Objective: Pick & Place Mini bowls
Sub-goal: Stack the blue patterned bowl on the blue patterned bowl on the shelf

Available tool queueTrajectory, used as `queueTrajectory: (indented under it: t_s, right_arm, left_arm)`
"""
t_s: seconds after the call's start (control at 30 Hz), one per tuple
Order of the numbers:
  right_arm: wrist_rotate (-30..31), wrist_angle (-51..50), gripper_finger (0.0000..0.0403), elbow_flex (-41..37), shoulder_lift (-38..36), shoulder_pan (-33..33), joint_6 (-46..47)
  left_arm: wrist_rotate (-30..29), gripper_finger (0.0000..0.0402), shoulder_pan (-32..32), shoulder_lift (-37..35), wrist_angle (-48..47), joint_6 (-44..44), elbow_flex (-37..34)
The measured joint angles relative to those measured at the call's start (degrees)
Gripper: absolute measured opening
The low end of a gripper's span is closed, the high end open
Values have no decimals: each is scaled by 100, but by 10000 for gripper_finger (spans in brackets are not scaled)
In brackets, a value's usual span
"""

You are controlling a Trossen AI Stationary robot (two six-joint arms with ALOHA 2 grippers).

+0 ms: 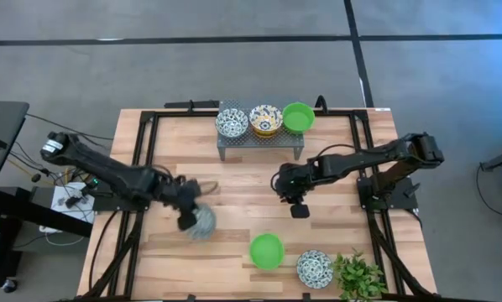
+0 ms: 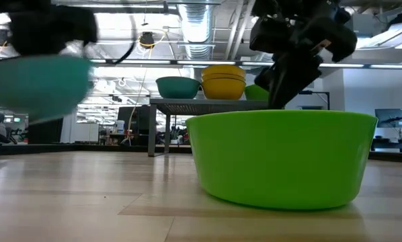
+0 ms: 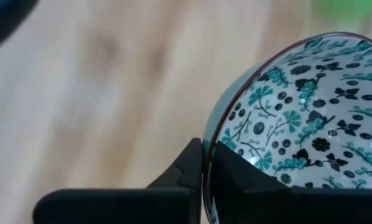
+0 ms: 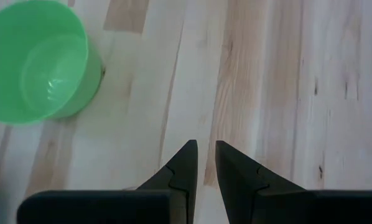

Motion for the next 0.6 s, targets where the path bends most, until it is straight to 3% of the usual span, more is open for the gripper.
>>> queueTrajectory:
  t_s: [0.13,0.27,0.6]
  right_arm:
    - [3,-111,53,0,-162,1,169]
    - [12,-225,53,0,-176,5,128]
    - [14,-554,53,-201,-165,5,127]
  left_arm:
    - [-854,20,688,-258,56,41,590]
    - [-1183,19,1556,-409,90,84,1098]
    - [-443,25,4056,-427,202,586,1597]
